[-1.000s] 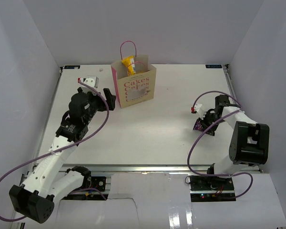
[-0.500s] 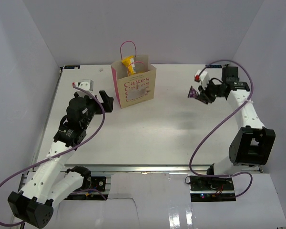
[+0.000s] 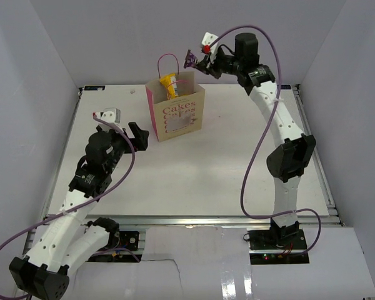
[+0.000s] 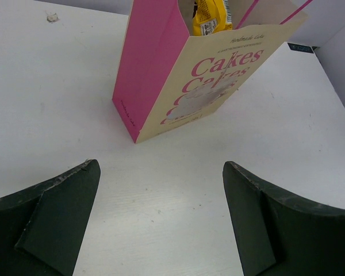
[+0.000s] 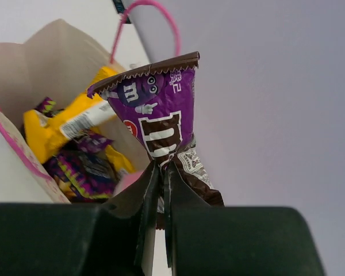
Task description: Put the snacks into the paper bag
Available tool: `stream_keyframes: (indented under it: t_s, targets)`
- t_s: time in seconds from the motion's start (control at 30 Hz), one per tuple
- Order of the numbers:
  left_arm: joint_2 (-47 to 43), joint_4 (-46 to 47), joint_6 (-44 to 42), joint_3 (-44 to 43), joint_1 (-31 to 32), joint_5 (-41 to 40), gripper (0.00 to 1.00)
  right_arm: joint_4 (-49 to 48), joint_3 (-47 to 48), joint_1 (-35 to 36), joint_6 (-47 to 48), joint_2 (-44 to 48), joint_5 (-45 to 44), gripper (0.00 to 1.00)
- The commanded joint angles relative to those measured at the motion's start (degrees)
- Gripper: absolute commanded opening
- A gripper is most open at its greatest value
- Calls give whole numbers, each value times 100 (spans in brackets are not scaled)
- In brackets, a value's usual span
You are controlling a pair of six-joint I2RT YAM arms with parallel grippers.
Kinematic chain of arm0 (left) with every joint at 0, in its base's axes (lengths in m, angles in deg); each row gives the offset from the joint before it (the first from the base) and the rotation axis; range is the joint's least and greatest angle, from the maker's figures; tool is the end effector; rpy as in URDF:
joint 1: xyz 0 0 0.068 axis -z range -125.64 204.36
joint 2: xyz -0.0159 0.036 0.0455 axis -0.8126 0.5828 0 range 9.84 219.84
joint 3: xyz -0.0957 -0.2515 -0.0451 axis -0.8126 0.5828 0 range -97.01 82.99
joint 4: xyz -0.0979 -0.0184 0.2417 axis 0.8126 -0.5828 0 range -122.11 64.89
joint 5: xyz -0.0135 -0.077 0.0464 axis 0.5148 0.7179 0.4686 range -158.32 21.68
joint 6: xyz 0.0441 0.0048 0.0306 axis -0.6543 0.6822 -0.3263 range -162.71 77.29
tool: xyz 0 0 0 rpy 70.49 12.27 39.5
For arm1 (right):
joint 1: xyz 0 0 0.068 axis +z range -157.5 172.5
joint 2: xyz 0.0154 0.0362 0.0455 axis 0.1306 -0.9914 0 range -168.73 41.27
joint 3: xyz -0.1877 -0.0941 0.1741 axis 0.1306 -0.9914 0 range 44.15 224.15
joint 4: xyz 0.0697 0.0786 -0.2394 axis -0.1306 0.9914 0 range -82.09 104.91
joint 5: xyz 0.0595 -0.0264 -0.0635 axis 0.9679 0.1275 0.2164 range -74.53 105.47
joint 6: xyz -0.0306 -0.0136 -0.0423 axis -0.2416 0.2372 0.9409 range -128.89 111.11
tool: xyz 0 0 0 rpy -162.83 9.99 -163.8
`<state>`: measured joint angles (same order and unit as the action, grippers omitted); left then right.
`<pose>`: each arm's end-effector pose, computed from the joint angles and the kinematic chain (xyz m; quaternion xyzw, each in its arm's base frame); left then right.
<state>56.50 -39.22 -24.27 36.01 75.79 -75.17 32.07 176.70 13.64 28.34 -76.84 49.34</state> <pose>0.1780 -0.0653 0.3408 -0.0163 0.7862 -0.1659 0.5951 0.4300 0.1876 0.4480 -0.5206 0.5469 0.1342 0.6418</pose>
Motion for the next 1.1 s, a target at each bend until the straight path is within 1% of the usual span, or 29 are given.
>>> stream_keyframes:
  t_s: [0.0, 0.03, 0.17, 0.3, 0.33, 0.4, 0.43, 0.47, 0.57, 0.67, 0.73, 0.8, 0.83, 0.87, 0.9, 0.97, 1.0, 1.03, 1.07]
  targets:
    - [-323, -83, 151, 145, -42, 17, 98, -1194, -467, 345, -673, 121, 32, 8]
    - [-367, -83, 169, 172, -42, 17, 98, -1212, -345, 477, -734, 43, 6, 8]
    - [-411, -118, 187, 189, -42, 43, 98, -1536, -195, 548, -1279, -327, -143, 8]
    - [-411, -101, 187, 180, -51, 123, 98, -1642, -370, 592, -1289, -345, -126, 8]
    - [-420, -101, 195, 198, -43, 131, 98, -1652, -431, 618, -1289, -354, -126, 9]
    - [-403, -66, 222, 224, -42, 184, 98, -1660, -493, 671, -1263, -380, -213, 15]
    - [-403, -66, 230, 216, -42, 210, 98, -1660, -520, 689, -1236, -389, -266, 20]
    - [-394, -66, 231, 198, -42, 237, 98, -1652, -572, 706, -1175, -398, -380, 35]
    - [-403, -101, 239, 119, -42, 333, 98, -1547, -625, 716, -1113, -345, -600, 55]
    - [-403, -171, 266, 58, -43, 465, 98, -1450, -782, 593, -1130, -100, -680, 63]
    - [-411, -180, 336, 49, -42, 483, 98, -1345, -871, 470, -1288, 180, -680, 66]
    - [-394, -171, 371, 49, -42, 501, 98, -1178, -1072, 225, -1534, 419, -741, 78]
    - [-394, -171, 397, 49, -42, 527, 98, -994, -1230, 128, -1744, 759, -793, 85]
    - [-385, -154, 406, 31, -42, 536, 98, -897, -1467, -30, -1807, 980, -924, 100]
    - [-368, -136, 406, 40, -42, 553, 98, -800, -2035, -101, -1799, 1452, -978, 91]
    - [-324, -83, 459, 49, -42, 615, 98, -484, -2731, -330, -1755, 1964, -1232, 90]
    - [-306, -66, 485, 57, -42, 650, 98, -396, -3474, -391, -1763, 2471, -1425, 90]
    - [-289, -31, 538, 66, -42, 676, 98, -195, -3838, -462, -1807, 2703, -1879, 90]
    - [-262, -22, 582, 75, -42, 676, 98, -88, -4190, -593, -1807, 2949, -2066, 90]
